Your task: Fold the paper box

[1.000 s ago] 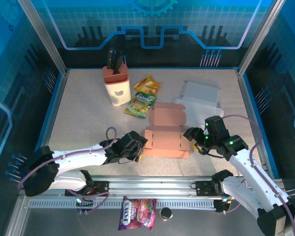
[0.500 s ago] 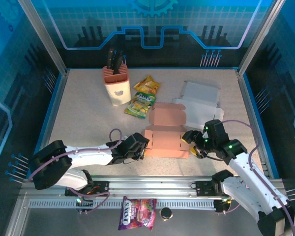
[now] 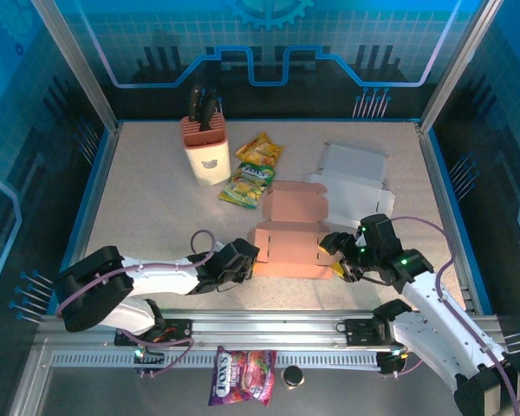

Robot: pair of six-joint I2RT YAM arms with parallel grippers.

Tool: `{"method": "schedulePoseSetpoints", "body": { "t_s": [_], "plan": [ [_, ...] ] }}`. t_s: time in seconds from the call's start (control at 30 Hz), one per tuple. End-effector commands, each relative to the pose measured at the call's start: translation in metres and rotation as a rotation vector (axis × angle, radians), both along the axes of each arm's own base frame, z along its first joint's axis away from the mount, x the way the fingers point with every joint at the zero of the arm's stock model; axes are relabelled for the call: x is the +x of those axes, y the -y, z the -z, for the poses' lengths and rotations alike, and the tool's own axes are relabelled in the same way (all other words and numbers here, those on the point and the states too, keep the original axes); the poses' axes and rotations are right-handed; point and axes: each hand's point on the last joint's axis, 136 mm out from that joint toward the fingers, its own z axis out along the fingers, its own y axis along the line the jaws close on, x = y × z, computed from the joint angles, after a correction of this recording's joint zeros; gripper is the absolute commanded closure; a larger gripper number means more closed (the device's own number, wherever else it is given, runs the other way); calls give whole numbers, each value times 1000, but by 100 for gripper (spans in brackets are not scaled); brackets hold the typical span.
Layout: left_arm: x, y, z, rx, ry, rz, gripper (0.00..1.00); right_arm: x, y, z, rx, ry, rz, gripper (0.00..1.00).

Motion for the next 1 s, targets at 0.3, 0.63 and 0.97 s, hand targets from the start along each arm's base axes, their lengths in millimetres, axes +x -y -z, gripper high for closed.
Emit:
{"method": "schedulePoseSetpoints", "body": {
  "t_s": [0.3,0.63,0.97],
  "plan": [
    [6,0,4,12,49,-8,88,-4,-4,7,67,-39,34,29],
    [9,3,-24,44,61,18,100,-10,-11,18,97,-45,136,31],
    [14,15,-62,-18,63,7,100,-3,-33,14,93,61,180,15]
  ]
}}
